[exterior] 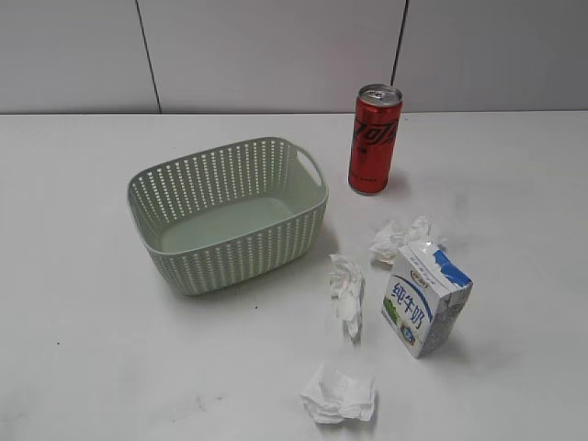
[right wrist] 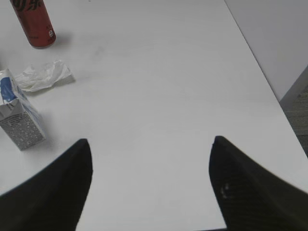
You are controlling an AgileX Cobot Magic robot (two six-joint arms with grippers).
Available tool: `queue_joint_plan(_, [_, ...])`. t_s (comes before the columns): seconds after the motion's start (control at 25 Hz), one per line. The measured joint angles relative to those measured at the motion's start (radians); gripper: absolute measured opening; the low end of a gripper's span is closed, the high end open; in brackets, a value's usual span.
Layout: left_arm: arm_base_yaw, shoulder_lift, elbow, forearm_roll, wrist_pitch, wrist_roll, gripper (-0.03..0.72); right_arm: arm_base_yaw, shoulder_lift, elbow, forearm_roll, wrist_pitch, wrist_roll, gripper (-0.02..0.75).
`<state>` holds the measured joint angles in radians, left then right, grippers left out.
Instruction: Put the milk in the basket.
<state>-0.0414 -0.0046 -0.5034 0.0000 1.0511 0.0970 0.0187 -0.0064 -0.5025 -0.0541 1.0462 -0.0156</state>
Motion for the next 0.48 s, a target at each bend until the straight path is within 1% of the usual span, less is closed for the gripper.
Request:
queue_joint_plan(0.36, [0.000, 0.000, 0.000, 0.000, 0.000, 0.000, 0.240, 0.000, 0.000, -0.001, -0.001, -0.004, 0.001, 0.588])
queue_joint_plan(0.48, [0.000, 0.000, 0.000, 0.000, 0.000, 0.000, 0.240, 0.000, 0.043, -0.019, 0.000, -0.044, -0.013, 0.627])
